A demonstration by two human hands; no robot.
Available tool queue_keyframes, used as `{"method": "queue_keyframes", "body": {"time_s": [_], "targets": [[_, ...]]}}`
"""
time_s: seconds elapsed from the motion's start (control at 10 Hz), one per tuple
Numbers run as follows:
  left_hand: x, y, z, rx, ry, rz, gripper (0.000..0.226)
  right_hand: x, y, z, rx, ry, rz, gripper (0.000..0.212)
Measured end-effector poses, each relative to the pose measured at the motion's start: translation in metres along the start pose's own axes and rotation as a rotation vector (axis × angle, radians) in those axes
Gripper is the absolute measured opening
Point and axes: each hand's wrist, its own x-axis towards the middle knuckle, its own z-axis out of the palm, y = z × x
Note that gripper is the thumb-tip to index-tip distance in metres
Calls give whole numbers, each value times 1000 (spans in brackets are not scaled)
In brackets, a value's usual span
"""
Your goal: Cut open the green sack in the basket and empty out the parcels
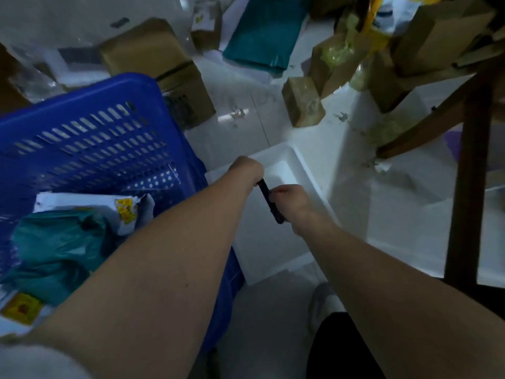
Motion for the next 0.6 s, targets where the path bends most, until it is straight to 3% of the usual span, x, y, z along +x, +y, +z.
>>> {"method": "queue_keyframes", "body": {"time_s": [0.2,0.4,0.6], "targets": [[-1,1,-7,187,0,20,36,6,3,4,14,8,-48,36],[-18,5,-11,141,-5,21,34,-4,-8,3,-23,14,-87,34],[-57,7,-26,389,161,284,26,-36,-29,-10,-325,124,-175,41]]}}
